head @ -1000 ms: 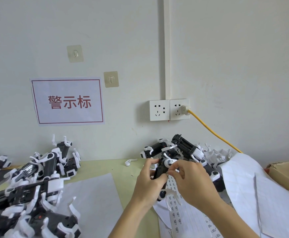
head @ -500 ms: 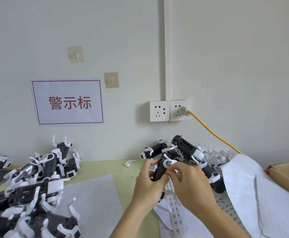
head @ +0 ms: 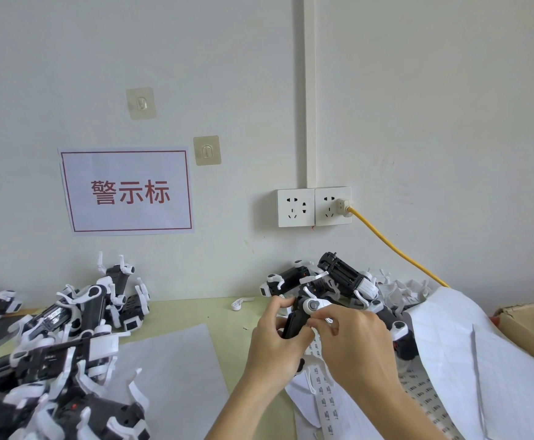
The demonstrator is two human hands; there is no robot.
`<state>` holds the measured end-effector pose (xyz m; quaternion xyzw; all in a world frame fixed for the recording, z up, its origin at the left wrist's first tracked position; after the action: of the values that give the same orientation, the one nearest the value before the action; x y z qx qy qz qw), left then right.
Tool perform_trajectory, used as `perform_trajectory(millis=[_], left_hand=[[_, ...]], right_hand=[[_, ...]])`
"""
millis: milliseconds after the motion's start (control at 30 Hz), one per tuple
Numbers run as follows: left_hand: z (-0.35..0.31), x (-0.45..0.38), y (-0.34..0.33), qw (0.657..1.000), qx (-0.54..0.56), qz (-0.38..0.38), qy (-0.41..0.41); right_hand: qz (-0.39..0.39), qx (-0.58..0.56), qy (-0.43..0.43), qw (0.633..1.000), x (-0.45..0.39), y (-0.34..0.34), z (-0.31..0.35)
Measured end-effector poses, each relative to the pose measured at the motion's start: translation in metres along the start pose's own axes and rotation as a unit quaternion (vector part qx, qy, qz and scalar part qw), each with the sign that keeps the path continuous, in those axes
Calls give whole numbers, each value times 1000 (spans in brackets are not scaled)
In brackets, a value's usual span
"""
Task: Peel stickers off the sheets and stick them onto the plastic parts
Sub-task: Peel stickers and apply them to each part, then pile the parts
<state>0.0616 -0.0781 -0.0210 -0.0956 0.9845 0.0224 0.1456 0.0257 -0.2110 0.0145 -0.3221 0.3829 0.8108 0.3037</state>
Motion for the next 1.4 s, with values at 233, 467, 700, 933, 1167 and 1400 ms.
perform_trajectory(millis=[233, 467, 700, 933, 1167, 1400], left_hand=[[-5, 2, 1, 1000, -9, 3, -9], [-7, 2, 0, 1000, 4, -2, -4], [-5, 2, 8, 999, 25, -27, 18], [3, -4, 17, 990, 76, -77, 86], [3, -5, 18, 982, 127, -80, 115], [2, -2, 15, 968, 191, -80, 140]], right_hand=[[-11, 25, 7, 1000, 0, 2, 4], [-19, 34, 15, 999, -1, 3, 7], [-54, -4, 47, 997, -3, 15, 14], [2, -59, 88, 994, 4, 15, 21], [27, -87, 66, 994, 4, 12, 21], [94, -91, 92, 987, 8, 9, 26]])
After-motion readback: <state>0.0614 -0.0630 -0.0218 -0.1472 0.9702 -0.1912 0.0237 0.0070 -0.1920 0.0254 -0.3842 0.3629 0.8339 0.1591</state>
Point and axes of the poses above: each hand's wrist, its own x-axis away from the middle knuckle, its own y-axis out of the back of the hand, z = x × y, the point moved 6 cm from there along -x, towards the middle knuckle, and after that the axes turned 13 degrees about -z, right-handed, at the moved point
